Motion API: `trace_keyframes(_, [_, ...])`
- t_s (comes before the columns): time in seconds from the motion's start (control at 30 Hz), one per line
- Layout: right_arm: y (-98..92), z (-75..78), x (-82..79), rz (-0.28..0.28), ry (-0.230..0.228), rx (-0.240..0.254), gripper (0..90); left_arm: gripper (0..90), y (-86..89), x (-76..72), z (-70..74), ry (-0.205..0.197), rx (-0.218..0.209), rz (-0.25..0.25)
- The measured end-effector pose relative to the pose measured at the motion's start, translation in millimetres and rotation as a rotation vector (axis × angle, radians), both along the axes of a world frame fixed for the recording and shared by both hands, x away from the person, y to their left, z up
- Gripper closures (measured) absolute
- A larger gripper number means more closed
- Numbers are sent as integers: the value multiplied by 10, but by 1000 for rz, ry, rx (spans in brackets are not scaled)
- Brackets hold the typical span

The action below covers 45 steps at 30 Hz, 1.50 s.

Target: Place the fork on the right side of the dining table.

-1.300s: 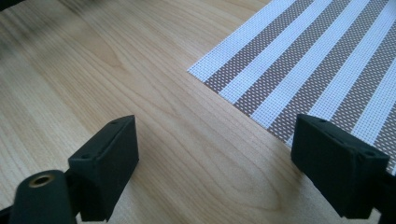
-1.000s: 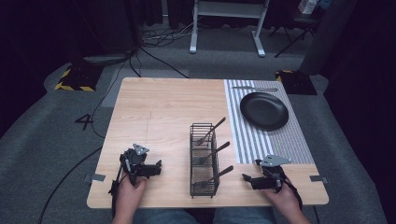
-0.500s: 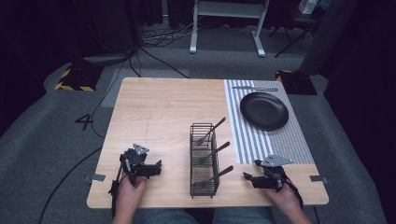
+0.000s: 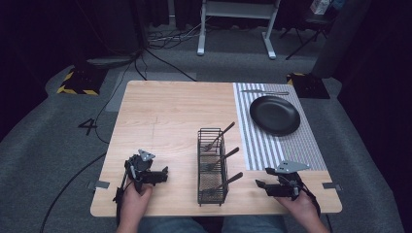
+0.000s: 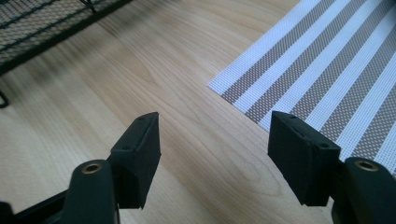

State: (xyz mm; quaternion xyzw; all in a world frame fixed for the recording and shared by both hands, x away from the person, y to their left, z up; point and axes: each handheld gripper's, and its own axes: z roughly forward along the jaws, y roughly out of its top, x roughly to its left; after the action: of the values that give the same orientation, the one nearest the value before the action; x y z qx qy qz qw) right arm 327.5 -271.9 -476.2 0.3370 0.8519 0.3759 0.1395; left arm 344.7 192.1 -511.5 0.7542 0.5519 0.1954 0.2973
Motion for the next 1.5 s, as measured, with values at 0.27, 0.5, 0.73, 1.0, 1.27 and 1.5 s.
trace_keyframes(0.27, [27,237,-82,37,-2,25,359,2,1,8,1,2,1,-6])
trace_keyframes(0.5, [56,393,-144,53,-12,42,362,2,-4,23,2,2,2,-8])
trace_keyframes(0.73, [89,556,-183,76,-8,64,381,2,-4,30,2,3,3,-11])
trace_keyframes(1.0, [146,723,-232,98,-16,85,383,2,-4,30,2,3,3,-11])
trace_keyframes(1.27, [229,860,-271,123,-16,108,383,2,-4,30,3,3,2,-11])
trace_keyframes(1.5, [345,983,-334,166,-8,126,391,2,-4,30,3,3,2,-10])
